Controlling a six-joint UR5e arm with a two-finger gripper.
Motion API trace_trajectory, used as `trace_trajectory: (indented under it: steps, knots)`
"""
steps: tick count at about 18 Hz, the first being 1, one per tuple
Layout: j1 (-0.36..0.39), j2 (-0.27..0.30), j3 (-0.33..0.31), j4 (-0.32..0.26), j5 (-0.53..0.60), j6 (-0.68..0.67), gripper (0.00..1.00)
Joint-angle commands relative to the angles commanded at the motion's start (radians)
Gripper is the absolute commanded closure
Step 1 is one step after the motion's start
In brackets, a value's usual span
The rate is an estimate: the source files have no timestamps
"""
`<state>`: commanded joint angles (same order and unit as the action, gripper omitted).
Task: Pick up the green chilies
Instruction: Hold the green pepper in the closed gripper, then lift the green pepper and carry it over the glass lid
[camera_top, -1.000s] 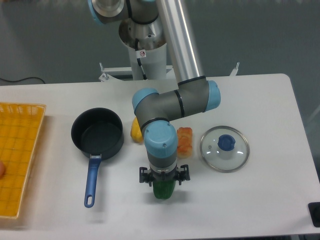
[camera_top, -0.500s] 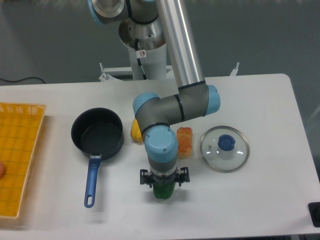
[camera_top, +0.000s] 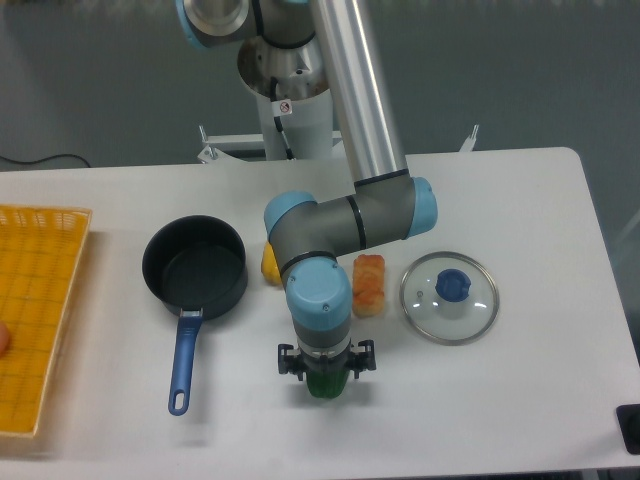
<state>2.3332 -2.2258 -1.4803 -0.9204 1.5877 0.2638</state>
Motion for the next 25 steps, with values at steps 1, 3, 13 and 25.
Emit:
trace_trajectory:
  steps: [1, 3, 13, 25]
  knots:
    - [0.0, 0.002, -0.002, 0.0, 0.0, 0.0, 0.29]
    - [0.0, 0.003, -0.005, 0.0, 0.0, 0.0, 0.33]
    - [0.0, 0.064, -0.038, -0.009, 0.021, 0.014, 0.38]
    - [0.021, 0.172, -0.054, -0.078, 0.045, 0.21, 0.38]
